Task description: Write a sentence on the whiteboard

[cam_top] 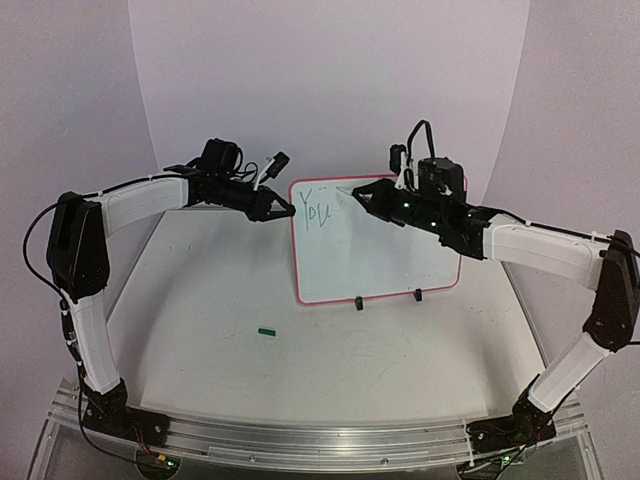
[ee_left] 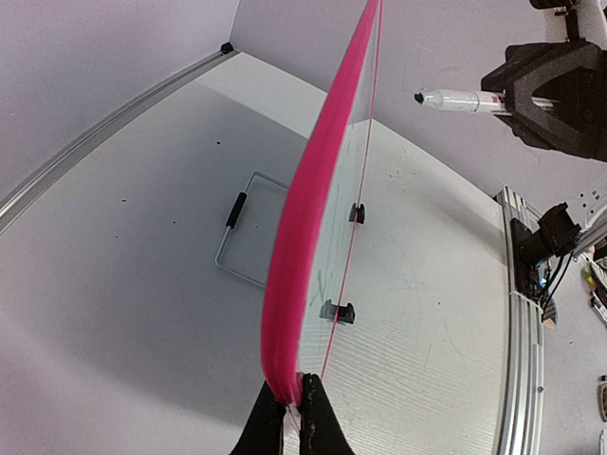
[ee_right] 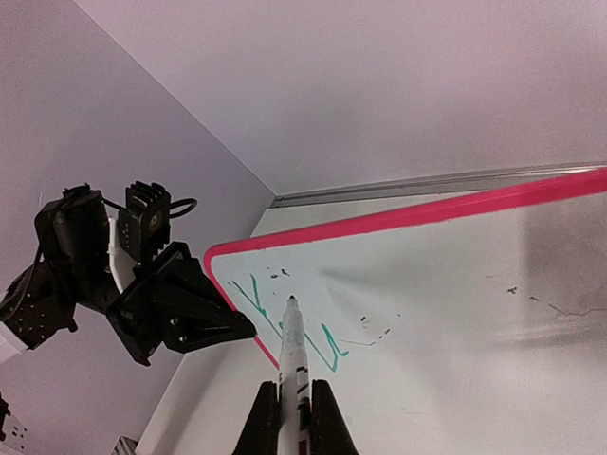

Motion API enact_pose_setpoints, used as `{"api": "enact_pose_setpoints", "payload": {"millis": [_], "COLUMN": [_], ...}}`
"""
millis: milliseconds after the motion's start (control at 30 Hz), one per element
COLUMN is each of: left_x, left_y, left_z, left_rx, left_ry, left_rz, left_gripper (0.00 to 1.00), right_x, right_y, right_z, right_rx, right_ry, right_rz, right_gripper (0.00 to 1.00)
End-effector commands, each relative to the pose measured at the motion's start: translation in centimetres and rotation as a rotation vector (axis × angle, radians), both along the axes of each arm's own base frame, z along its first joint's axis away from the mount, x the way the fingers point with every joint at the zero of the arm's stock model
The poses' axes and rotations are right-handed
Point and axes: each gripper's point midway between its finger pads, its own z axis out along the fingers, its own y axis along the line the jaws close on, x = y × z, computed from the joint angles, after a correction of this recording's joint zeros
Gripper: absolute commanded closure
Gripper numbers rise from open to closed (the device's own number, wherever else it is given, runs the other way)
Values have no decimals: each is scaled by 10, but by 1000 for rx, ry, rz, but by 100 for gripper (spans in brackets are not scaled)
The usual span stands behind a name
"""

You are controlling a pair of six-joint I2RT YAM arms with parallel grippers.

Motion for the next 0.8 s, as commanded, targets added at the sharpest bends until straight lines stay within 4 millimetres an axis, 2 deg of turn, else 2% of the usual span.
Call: {"api": "enact_pose_setpoints", "payload": {"millis": [0, 400, 767], "left_x": [-15, -15, -16], "left_y": [-6, -6, -6], "left_z": [-8, -9, -8], "left_rx": [51, 55, 56], "left_ry": [-5, -6, -10], "left_rz": [-23, -22, -22], "left_gripper": [100, 100, 100], "right_x": [12, 21, 13], "right_y": [2, -9, -19], "right_z": [8, -8, -24], "right_rx": [2, -11, -16], "right_ry": [-29, 5, 47], "right_rz": [-17, -72, -88], "right_gripper": [100, 100, 100]}}
